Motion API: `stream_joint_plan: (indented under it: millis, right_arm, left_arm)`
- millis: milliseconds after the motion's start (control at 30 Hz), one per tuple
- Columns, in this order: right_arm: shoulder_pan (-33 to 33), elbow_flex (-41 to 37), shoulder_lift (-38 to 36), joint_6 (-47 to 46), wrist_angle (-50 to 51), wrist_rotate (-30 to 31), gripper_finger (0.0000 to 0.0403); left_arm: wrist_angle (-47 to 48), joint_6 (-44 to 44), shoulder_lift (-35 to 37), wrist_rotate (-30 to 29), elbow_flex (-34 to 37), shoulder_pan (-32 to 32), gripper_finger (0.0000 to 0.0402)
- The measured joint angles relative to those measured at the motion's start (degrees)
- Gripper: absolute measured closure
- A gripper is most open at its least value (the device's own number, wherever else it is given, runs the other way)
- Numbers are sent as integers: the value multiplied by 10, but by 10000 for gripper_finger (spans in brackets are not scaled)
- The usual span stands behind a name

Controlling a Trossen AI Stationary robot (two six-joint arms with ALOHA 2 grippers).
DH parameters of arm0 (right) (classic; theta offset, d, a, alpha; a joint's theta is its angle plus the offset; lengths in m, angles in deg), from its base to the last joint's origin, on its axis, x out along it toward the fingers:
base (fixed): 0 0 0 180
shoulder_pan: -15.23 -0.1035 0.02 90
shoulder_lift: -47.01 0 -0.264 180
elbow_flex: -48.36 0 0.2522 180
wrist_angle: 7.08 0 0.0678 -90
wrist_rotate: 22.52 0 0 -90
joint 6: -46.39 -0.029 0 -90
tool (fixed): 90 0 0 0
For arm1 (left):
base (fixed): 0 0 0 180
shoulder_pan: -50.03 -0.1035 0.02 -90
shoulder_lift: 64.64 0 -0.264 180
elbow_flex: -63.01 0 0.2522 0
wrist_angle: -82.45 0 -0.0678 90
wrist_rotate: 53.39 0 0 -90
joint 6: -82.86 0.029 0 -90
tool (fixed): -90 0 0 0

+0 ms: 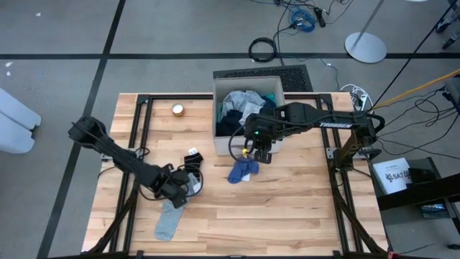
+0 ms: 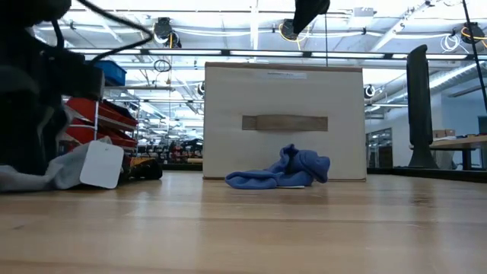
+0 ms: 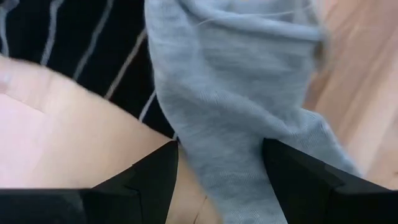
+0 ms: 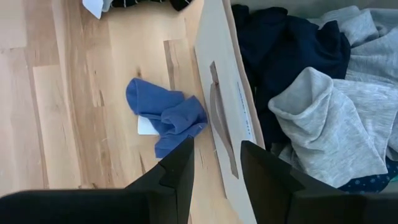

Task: Sort clothes
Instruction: Put the gray sock into the laundry organizer

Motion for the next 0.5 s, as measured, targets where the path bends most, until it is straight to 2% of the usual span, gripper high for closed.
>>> stream_joint_plan:
  millis: [167,267,367,500]
  right_arm:
    - [0,0,0,0,-4,0,284]
    - [0,0,0,0,-7,1,284]
    - [0,0,0,0,-13,1,284]
    - [0,0,0,0,-13,2,284]
  left_arm:
    - [0,-8,-27,2,-2,0,160]
    - [1,-8,-30,-1,-2,0,178]
    - [5,-2,-27,-4,-5,0,218]
    - [6,29,-24,0,-18,0,302]
